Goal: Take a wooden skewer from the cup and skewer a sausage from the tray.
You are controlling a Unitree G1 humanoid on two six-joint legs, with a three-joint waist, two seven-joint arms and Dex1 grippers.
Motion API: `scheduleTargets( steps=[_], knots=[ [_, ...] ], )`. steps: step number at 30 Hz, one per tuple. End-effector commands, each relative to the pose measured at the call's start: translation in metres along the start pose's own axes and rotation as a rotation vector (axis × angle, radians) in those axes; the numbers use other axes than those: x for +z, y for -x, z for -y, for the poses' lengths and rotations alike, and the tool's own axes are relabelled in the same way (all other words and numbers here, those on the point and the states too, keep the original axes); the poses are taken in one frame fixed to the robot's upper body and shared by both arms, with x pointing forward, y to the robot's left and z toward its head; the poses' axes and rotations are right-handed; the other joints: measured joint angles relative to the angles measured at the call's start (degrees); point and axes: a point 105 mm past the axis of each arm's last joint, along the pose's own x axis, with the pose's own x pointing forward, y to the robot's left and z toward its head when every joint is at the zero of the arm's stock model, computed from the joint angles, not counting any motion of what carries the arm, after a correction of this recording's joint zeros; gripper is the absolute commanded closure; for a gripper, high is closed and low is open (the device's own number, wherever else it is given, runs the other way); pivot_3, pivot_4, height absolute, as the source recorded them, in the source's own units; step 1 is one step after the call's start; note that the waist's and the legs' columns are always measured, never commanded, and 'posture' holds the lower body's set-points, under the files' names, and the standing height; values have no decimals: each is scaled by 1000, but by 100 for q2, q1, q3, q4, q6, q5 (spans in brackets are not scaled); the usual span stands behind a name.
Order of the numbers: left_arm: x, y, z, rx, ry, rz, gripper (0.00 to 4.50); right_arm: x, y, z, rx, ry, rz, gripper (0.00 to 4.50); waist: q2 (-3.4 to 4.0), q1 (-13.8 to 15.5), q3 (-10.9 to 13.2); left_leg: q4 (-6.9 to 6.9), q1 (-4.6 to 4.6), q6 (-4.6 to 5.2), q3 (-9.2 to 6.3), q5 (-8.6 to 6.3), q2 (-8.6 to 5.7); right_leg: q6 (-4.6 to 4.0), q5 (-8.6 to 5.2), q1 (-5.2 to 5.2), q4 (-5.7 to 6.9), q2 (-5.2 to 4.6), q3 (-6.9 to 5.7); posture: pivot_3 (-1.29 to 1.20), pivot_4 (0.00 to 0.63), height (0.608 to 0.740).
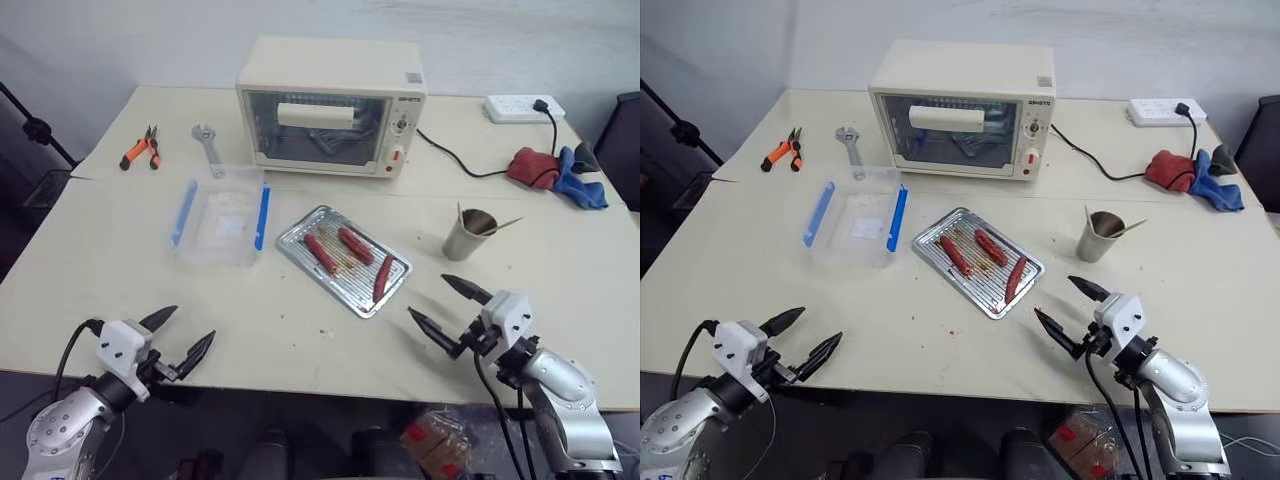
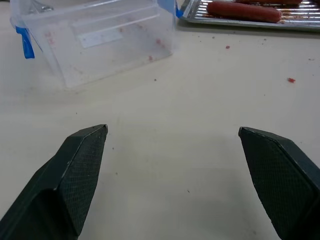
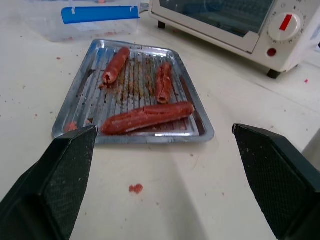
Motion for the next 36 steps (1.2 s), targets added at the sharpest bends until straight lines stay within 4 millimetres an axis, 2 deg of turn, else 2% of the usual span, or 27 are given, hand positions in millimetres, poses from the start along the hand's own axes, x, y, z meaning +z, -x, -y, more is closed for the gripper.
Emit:
scheduleTargets(
  steps=[1, 4, 7, 13, 16, 18, 21, 24, 31, 36],
  knots=[
    [13, -8, 1, -23, -38, 38, 47, 20, 3, 3, -8, 28, 28, 0, 0, 7, 0, 0, 0, 0, 0, 0, 0, 0, 0, 0, 0, 0, 0, 0, 150, 740],
    [24, -19, 9, -116, -12, 88, 47, 34, 9, 7, -31, 27, 32, 0, 1, 27, 0, 0, -3, -1, -4, 0, -3, 0, 0, -1, 0, -2, -2, 0, 150, 740],
    [47, -28, 29, -337, 23, 164, 47, 49, 25, 16, -89, 48, 8, 0, 1, 17, 0, 0, -5, -1, -5, 0, -3, 0, 0, 0, -1, -2, -3, 0, 150, 740],
    [83, -54, 46, -564, -29, 266, 47, 55, 80, 41, -254, 112, -114, 0, 1, 31, 0, 0, -1, -1, -6, 0, -5, 0, 0, 12, -9, 0, -6, 0, 150, 740],
    [88, -57, 56, -703, -85, 247, 47, 51, 112, 48, -295, 98, -204, 0, 3, 3, -1, 0, 1, 0, -2, 0, -5, 1, 1, 12, -7, 3, -4, 0, 150, 740],
    [94, -59, 53, -755, -87, 230, 47, 50, 129, 50, -300, 78, -251, 0, 5, -22, -2, -5, 3, 0, 3, 0, -1, 1, 0, 10, -4, 10, 1, 0, 150, 740],
    [102, -61, 43, -764, -51, 238, 47, 47, 140, 53, -287, 53, -282, 0, 4, -44, -1, -4, 8, 5, 3, 0, 3, 1, 0, 14, -8, 12, 1, 0, 150, 740],
    [102, -65, 41, -763, -51, 237, 47, 47, 135, 66, -243, -5, -259, 0, 5, -85, -1, -4, 32, 27, 2, -8, 3, 1, 0, 41, -17, 9, 2, 0, 150, 740],
    [99, -71, 48, -751, -51, 255, 47, 56, 100, 114, -25, -61, -286, 0, 15, -121, 6, -5, 38, 15, -5, -1, 6, 1, 0, 47, -23, 11, -4, 0, 150, 740],
    [99, -73, 57, -730, -40, 274, 47, 54, 69, 153, 18, -114, -305, 0, 15, -128, 8, 7, 18, 11, -1, 2, 1, 5, 2, 39, -35, 5, -5, 0, 150, 740]
  ],
)
